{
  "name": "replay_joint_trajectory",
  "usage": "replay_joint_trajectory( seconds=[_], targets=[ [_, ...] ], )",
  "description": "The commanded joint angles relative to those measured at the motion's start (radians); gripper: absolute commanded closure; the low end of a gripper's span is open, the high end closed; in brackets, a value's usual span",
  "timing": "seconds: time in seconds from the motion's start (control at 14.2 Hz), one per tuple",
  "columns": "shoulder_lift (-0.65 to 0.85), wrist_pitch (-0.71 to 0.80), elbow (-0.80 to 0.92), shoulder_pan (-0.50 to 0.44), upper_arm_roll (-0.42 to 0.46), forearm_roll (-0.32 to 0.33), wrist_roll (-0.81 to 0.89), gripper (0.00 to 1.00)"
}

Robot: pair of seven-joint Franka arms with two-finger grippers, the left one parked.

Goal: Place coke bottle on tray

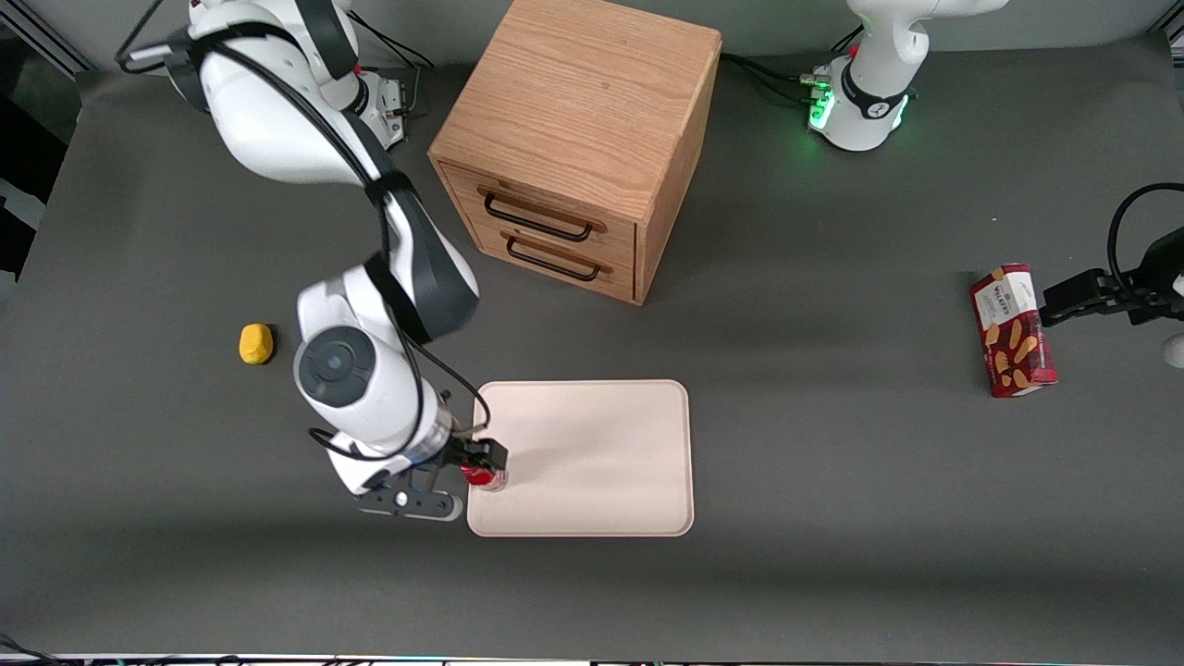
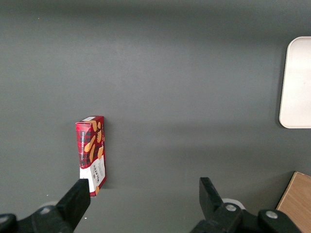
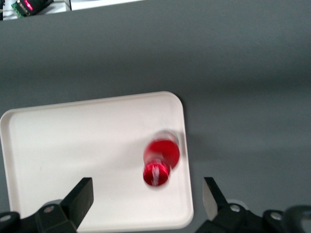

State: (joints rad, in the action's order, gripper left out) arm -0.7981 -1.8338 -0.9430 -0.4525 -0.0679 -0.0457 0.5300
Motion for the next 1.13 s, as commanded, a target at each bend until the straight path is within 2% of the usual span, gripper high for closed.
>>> replay_joint_trajectory(
  seconds=[0.0,0.21,0.42,0.71,0.92,1.06],
  targets=[
    [0.16,0.16,-0.028,0.001,-0.003,0.015,0.021,0.0],
    [0.259,0.33,-0.023,0.009,-0.004,0.044,0.007,0.0],
    [0.342,0.433,-0.022,0.021,-0.019,0.061,-0.013,0.0],
    [0.43,0.485,-0.039,0.079,-0.049,0.053,-0.174,0.0],
    [0.513,0.482,-0.144,0.199,-0.038,0.049,-0.374,0.0],
    [0.569,0.464,-0.238,0.244,-0.038,0.047,-0.432,0.0]
  ],
)
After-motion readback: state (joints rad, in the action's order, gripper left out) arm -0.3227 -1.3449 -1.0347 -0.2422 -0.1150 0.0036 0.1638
